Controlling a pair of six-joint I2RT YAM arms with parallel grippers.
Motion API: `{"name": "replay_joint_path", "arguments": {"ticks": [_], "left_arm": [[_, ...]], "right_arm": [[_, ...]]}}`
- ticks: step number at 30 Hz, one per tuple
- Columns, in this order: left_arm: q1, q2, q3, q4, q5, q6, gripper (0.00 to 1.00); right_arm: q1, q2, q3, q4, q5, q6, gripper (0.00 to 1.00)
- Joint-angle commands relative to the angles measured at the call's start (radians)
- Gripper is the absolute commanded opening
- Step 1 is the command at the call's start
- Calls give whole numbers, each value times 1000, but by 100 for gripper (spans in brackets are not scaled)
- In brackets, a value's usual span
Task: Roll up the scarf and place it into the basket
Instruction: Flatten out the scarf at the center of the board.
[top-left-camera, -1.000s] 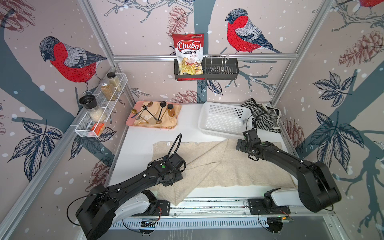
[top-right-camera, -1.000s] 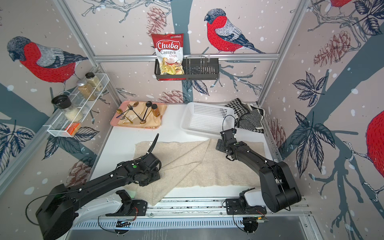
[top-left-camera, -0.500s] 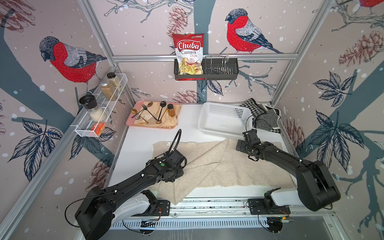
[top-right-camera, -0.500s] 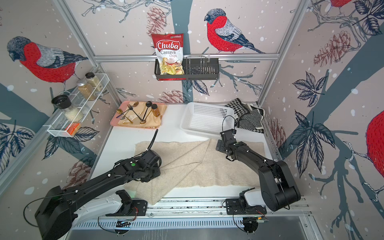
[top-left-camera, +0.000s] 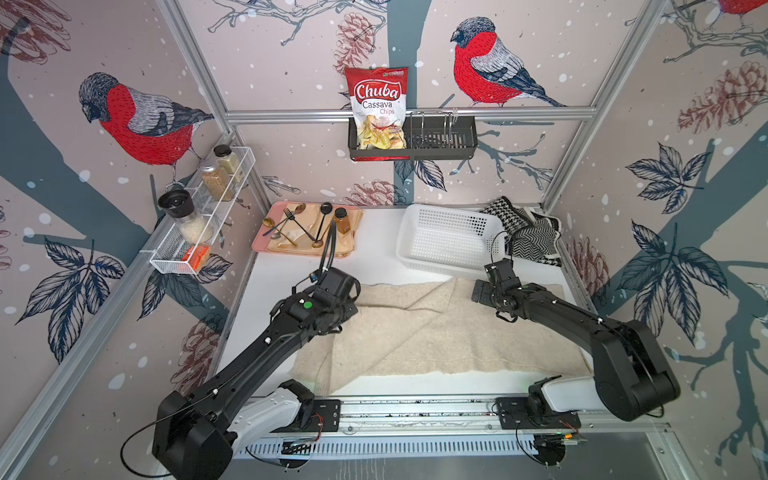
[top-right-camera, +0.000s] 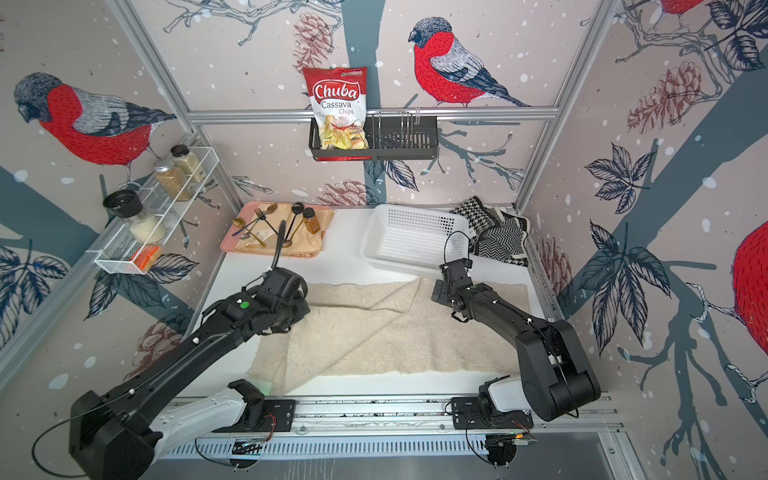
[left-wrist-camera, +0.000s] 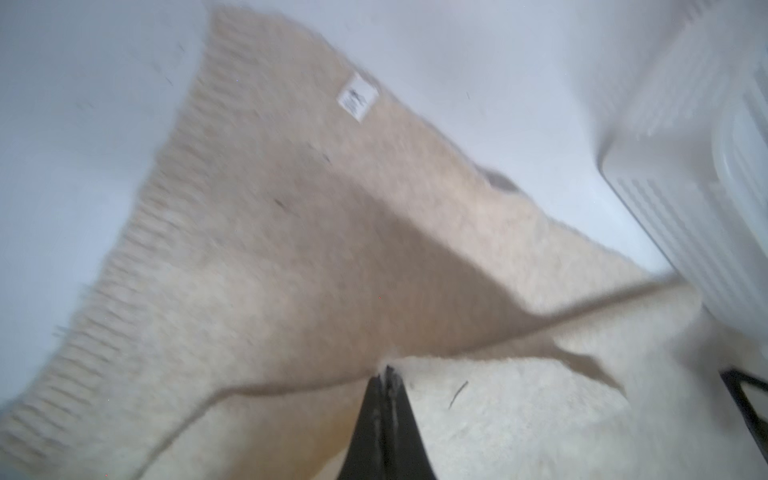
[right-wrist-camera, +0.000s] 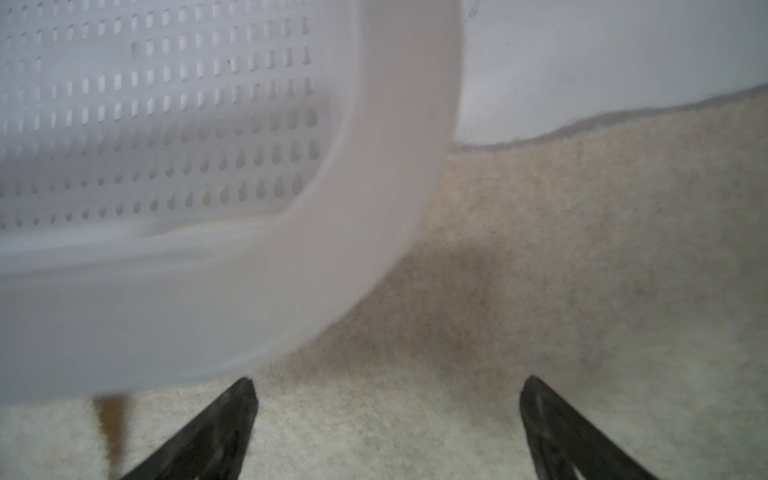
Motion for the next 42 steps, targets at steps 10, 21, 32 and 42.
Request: {"name": "replay_joint_path", "arguments": {"ticks": [10,21,32,42], "left_arm": [[346,358,228,113,-86,331,0],[469,525,272,123,-50,347,0],[559,649,354,130,-20,363,0],[589,426,249,97,67,318,96]], "right_arm": [[-13,-66,-17,-17,3,-15,100],[-27,-92,-48,-8,-9,-19,100],[-26,-84,-54,4,-24,-17,100],[46,-79,-53,0,-21,31,100]]}}
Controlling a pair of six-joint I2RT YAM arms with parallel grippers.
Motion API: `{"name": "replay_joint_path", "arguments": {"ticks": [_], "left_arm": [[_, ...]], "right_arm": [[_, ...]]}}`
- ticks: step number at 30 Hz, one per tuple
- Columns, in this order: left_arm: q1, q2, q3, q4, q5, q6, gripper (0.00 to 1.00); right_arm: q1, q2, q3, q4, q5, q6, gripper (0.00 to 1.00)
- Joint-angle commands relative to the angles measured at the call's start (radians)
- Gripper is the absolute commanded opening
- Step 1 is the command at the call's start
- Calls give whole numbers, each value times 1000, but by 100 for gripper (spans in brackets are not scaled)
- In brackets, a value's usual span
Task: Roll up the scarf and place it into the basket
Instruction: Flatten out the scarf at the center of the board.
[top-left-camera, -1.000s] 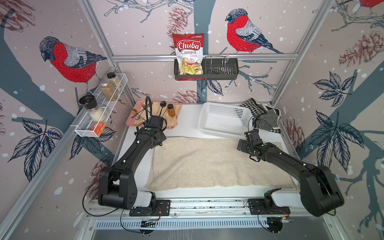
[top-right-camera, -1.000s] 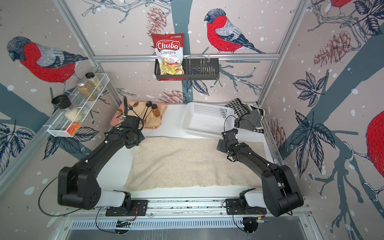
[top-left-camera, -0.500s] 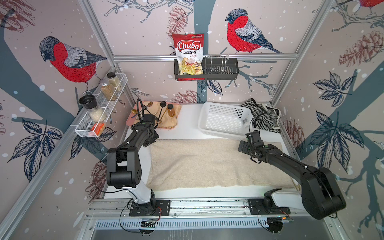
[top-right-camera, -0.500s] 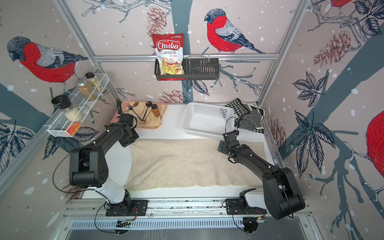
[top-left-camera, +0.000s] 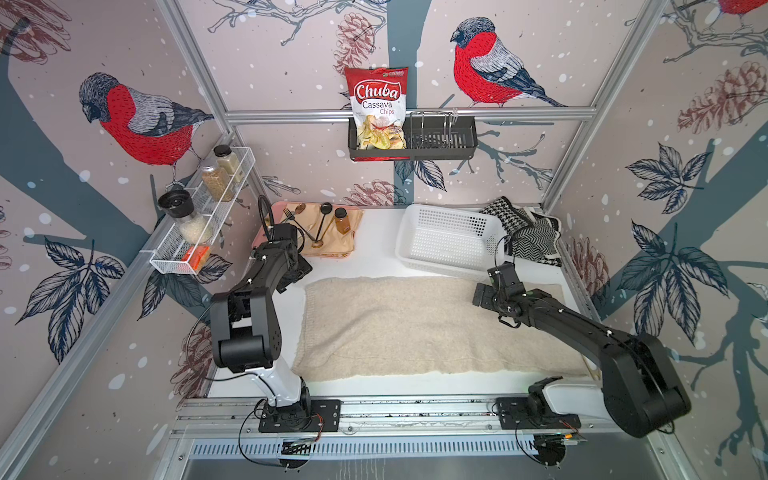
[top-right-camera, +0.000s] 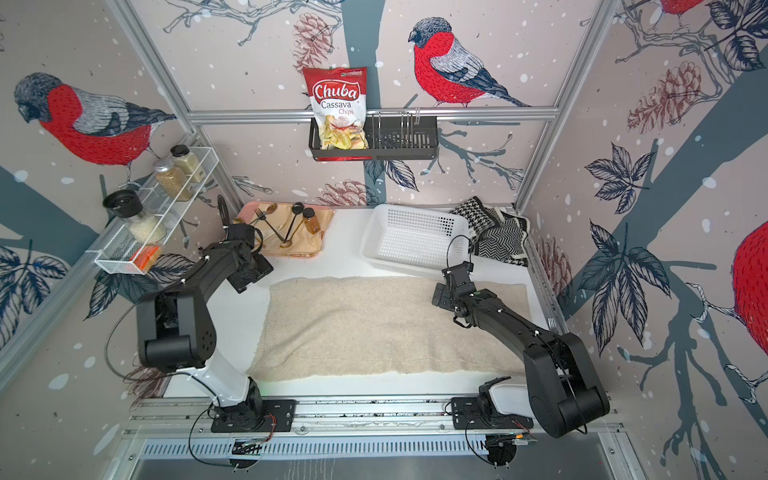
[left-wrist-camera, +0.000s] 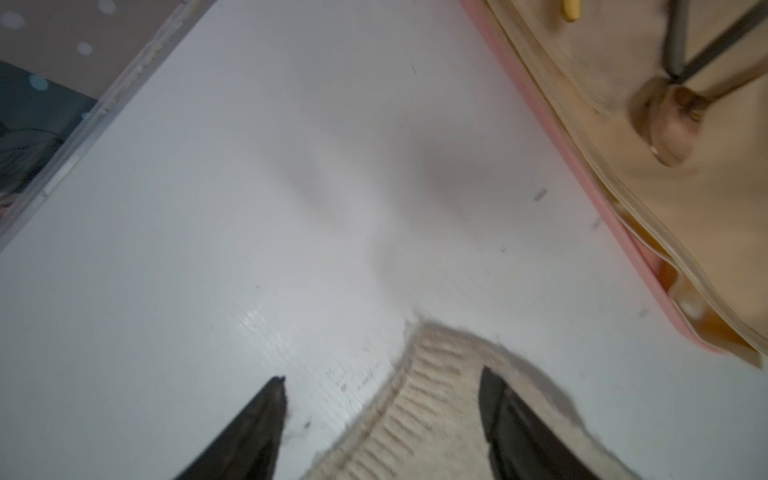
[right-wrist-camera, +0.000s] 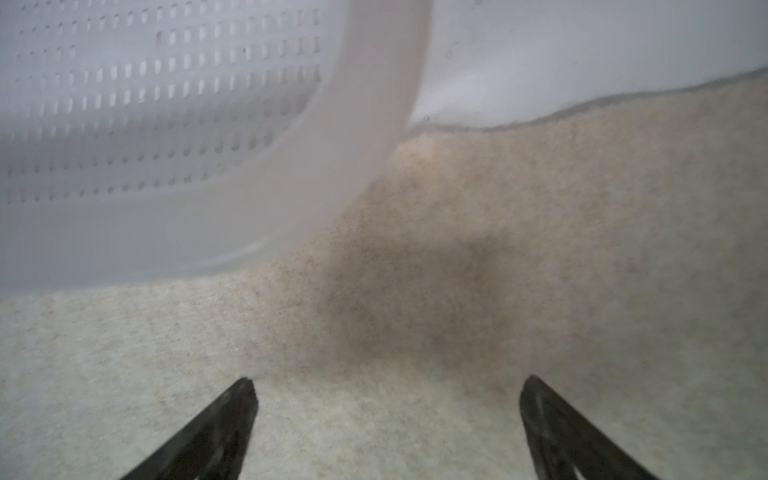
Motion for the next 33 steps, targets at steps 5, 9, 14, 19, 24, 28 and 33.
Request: {"name": "replay_joint_path", "arguments": {"ticks": [5,9,14,19,24,28,33], "left_arm": [[-97,-305,-230,-5,140,-32,97],[-237,-342,-363,96,265,-148,72],[-306,-265,-406,178,258,-208,0],[-304,-146,-377,150,154,-222,0],[-254,-8,-314,138,42,-262,0],[-159,114,-239,153,11,-238,0],[-73,197,-135,191,-14,-195,0]], "right_arm": [[59,-15,-21,2,31,66,100],[63,-24,-50,16,22,85,100],[74,-21,-63,-1,32,90,100],[77,-52,-72,-19,34,99,100],[97,-58,-98,-16,35,126,100],[133,-107,-109,-24,41,136,100],[189,-192,-148,-24,45,152,100]]}}
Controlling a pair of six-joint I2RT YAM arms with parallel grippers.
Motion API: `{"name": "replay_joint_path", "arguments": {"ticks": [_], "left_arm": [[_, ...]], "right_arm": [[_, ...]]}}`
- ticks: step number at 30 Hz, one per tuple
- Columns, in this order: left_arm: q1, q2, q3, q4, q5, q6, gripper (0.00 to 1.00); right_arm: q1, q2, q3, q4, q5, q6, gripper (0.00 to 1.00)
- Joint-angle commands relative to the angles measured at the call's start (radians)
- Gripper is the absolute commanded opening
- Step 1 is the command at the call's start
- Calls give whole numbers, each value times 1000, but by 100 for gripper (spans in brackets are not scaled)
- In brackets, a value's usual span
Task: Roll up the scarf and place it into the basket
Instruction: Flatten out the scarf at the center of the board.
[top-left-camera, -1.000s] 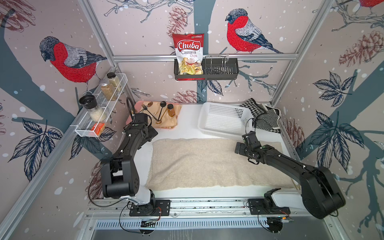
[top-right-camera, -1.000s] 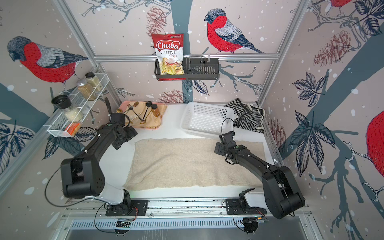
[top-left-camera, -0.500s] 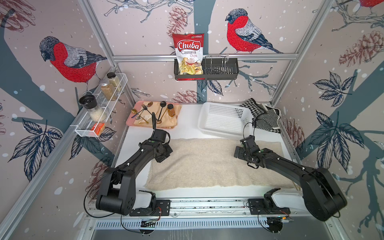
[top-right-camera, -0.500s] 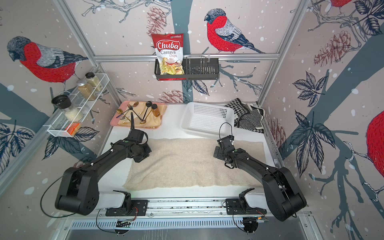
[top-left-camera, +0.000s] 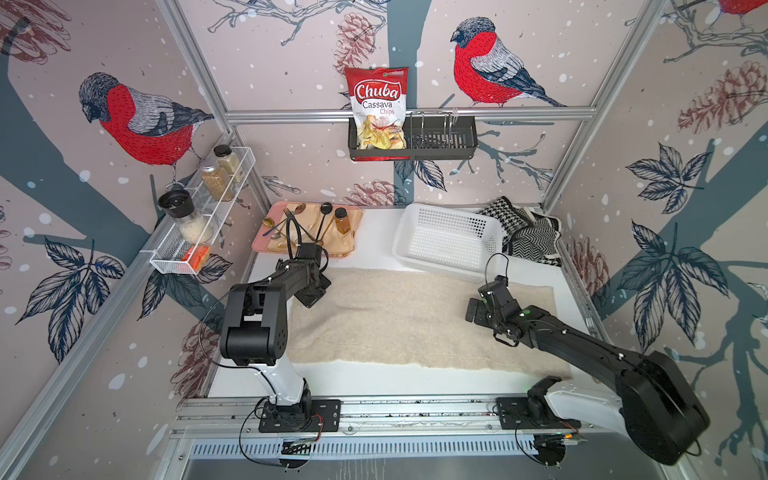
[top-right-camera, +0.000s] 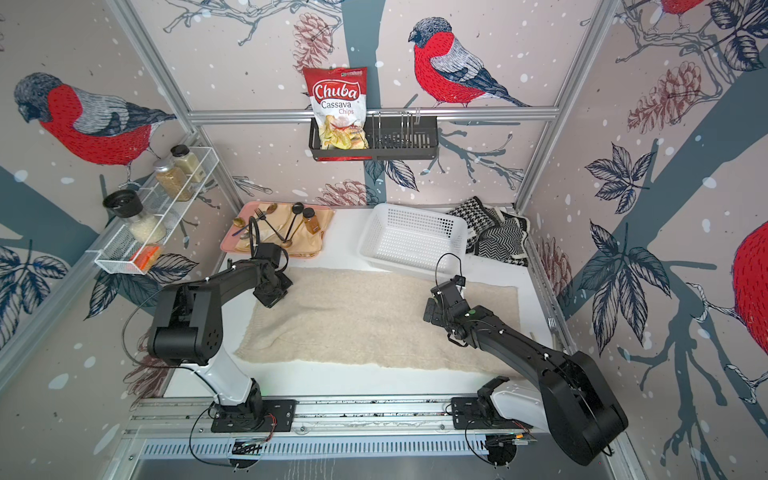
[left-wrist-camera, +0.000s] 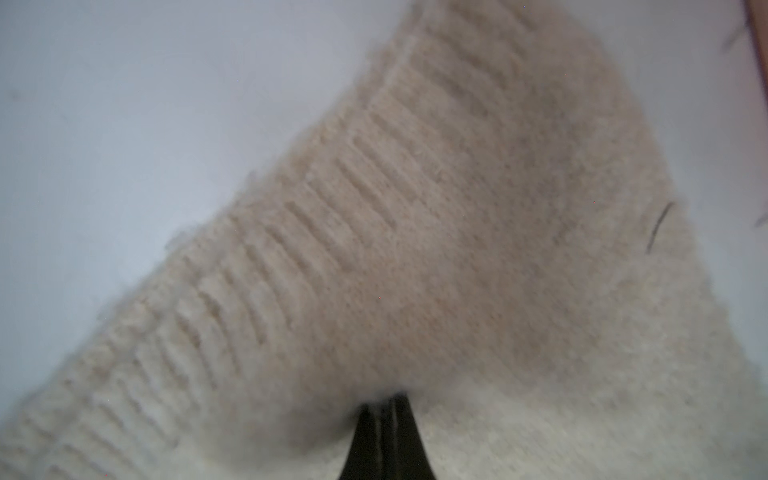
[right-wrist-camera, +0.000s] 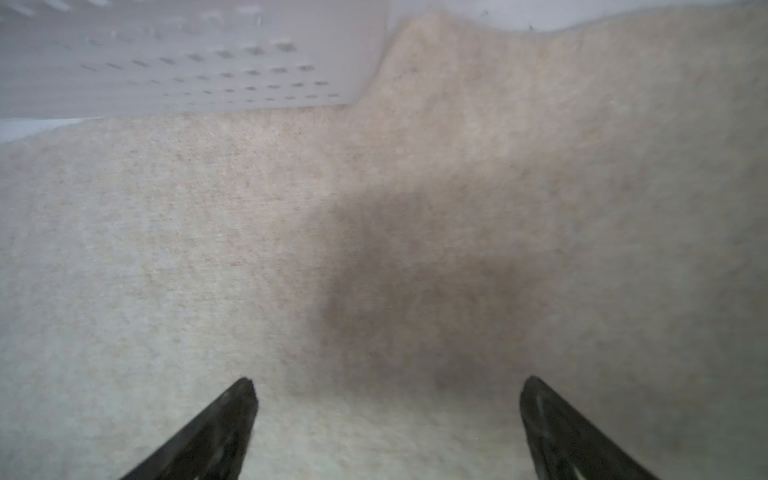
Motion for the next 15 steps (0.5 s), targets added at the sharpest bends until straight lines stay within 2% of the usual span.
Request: {"name": "replay_joint_path", "arguments": {"ticks": [1,3,6,7,8,10,11,13,15], "left_arm": [[40,51,42,14,-5,63,0],[39,39,69,29,42,98,0],[40,-52,69,-16,80,120,0],[40,-94,55,-26,95,127,5],[38,-146,38,-44,105,130,21],[34,-233,0,-62,156,151,60],[28,-272,-8,-80,174,162,74],[11,-321,-41,-116,204,186,84],[-23,-361,-65,-136,210,202,91]], "right_arm": [[21,-46,-27,-14,14,38,100],[29,-75,-46,-31,15,67,100],[29,-100,-77,-53,22,128,100],[28,-101,-89,-50,27,148,100],[27,-94,-96,-53,39,173,100],[18,-72,-86,-74,63,212,100],[10,-60,-66,-111,90,246,100],[10,-60,-35,-190,173,323,100],[4,-83,-22,-250,238,392,100]]}}
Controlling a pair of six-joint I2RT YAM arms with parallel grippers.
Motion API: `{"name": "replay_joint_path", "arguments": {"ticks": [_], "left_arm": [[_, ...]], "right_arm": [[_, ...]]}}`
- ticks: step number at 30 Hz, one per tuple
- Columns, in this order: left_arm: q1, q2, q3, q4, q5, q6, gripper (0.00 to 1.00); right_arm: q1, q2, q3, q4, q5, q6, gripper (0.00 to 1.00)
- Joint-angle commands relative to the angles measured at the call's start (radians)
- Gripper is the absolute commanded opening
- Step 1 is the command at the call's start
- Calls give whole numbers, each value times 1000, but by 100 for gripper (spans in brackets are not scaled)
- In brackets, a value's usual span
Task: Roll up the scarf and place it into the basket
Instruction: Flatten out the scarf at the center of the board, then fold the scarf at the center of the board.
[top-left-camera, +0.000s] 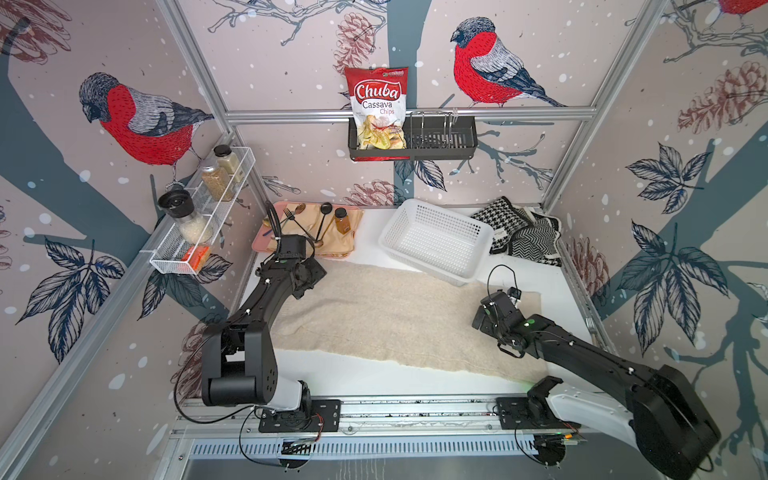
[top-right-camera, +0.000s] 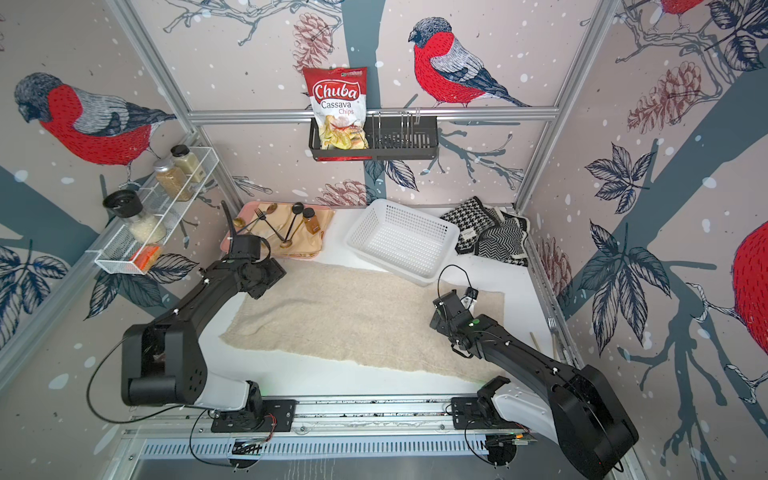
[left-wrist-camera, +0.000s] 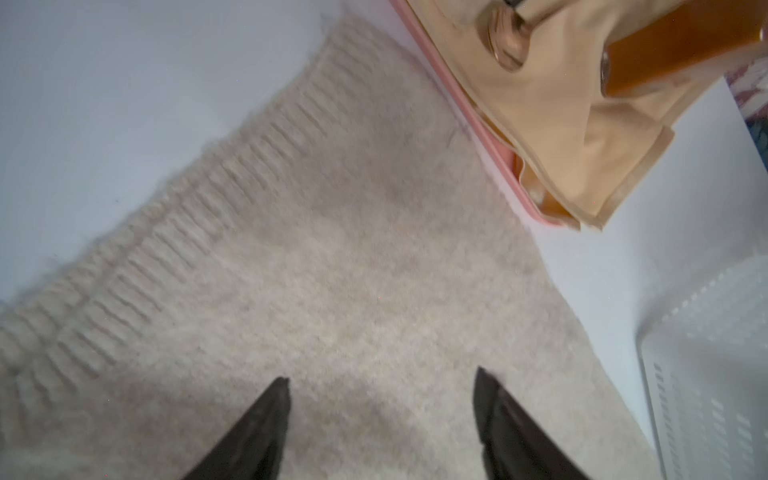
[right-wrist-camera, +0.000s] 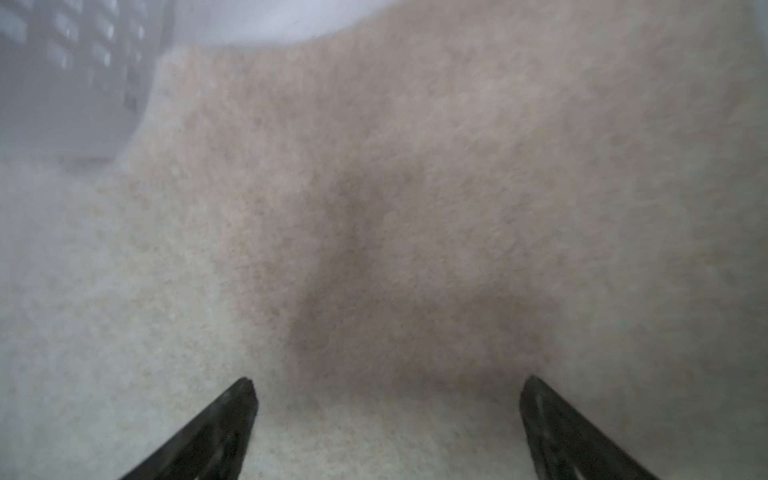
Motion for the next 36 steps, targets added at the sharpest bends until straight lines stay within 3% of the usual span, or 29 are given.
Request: {"name": "replay_joint_path", "arguments": {"ticks": [1,4,12,16,19,21,22,25,26,30,36], "left_arm": [[-38,-49,-29,-71,62,56,91],[-61,-92,-59,-48,98,55,91],[-94,-96,-26,-26,157,121,91],[-104,-94,-11,-15,188,164,91],[-103,-80,7,-27,203,198,91],[-103,-77,2,-21,219,210,91],[-103,-75,1,-17,227,214,91],[-103,-71,-12,-4,247,224,91],[-103,-69,-17,-2,249,228,91],[-103,-62,-21,5,253,242,91],[-104,-75,-14,2,263,243,91]], "right_arm": [[-16,-28,25,-159,163,181,100],[-54,-82,38,-307,251,311,100],[-157,-205,-10,-463,274,557,100],[-248,-215,-35,-446,234,556,99],[-326,-198,-70,-359,129,481,98],[-343,-187,-96,-312,59,464,85],[-342,-175,-104,-292,23,457,71],[-305,-140,-116,-275,-24,500,14],[-282,-134,-104,-300,-16,539,0],[-139,-155,50,-496,175,695,0],[-131,-88,311,-696,397,684,0]]}}
